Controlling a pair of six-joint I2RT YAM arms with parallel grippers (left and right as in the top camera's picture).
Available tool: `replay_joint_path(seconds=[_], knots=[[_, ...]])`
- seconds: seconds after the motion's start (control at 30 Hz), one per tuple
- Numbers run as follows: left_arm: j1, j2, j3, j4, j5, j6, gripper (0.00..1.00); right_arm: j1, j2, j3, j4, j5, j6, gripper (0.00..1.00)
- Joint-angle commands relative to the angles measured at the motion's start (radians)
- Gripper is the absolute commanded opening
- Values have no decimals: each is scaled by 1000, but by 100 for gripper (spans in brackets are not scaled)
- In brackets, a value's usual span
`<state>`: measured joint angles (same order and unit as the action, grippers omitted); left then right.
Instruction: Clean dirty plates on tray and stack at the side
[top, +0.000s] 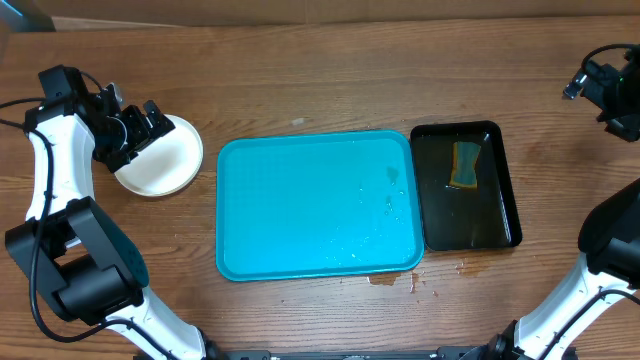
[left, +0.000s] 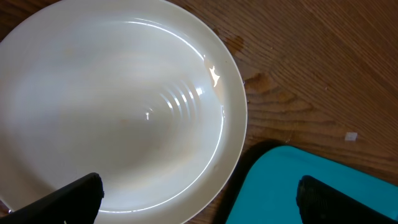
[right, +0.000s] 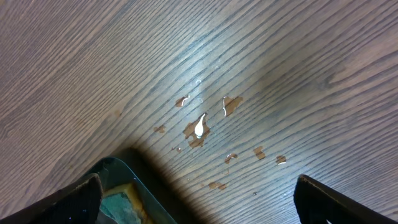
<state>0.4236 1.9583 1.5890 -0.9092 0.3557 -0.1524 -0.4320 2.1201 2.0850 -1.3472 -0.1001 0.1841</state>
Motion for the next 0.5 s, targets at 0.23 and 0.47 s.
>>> replay_joint_path(seconds=[0.23, 0.47], knots=[[1, 0, -7, -1, 0, 26, 100, 13, -27, 10, 4, 2, 6, 100], [1, 0, -7, -1, 0, 26, 100, 69, -194, 10, 6, 3, 6, 100]])
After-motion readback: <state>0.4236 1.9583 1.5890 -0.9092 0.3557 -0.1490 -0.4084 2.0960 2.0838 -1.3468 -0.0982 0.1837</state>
